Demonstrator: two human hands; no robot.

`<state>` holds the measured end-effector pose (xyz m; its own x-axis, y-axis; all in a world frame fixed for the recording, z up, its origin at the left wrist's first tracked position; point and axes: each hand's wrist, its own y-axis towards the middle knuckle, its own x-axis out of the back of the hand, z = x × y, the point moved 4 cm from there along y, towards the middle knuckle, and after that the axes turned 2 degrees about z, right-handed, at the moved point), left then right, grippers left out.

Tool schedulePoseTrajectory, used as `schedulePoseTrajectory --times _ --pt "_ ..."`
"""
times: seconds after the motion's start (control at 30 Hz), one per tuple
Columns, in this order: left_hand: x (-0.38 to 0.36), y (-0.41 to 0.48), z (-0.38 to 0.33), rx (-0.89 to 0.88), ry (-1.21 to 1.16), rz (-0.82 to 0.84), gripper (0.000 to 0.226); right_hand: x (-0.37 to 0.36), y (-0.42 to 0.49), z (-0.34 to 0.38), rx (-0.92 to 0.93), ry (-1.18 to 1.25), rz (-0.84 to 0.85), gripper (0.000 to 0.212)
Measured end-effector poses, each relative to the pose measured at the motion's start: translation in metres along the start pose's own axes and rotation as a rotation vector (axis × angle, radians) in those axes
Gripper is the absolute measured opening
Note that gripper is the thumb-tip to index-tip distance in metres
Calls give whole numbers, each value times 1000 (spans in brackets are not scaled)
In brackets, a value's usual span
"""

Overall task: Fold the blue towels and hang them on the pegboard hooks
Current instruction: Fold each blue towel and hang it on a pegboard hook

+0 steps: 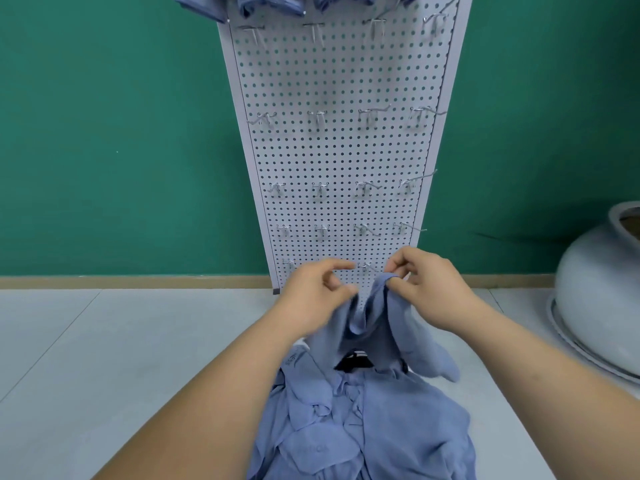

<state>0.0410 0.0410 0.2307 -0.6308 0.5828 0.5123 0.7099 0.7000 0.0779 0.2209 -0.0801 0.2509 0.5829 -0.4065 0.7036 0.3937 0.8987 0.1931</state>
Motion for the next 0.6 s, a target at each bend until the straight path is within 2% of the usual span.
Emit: schedulePoseTrajectory --times 0.07,0.2,0.37,0.53,0.6 --pt "-19 0 -8 -22 -36 45 21 -5 0 9 31 34 -7 14" --pt "-18 4 -8 -39 -14 -41 5 -6 3 9 36 37 0 14" --pt "15 6 2 -13 -132 -201 11 -3 3 -14 -18 0 196 11" --pt "41 7 20 55 -247 -321 10 5 4 -41 -69 -216 288 10" --pt "51 8 27 90 -284 -378 12 7 4 -52 -96 -264 267 12"
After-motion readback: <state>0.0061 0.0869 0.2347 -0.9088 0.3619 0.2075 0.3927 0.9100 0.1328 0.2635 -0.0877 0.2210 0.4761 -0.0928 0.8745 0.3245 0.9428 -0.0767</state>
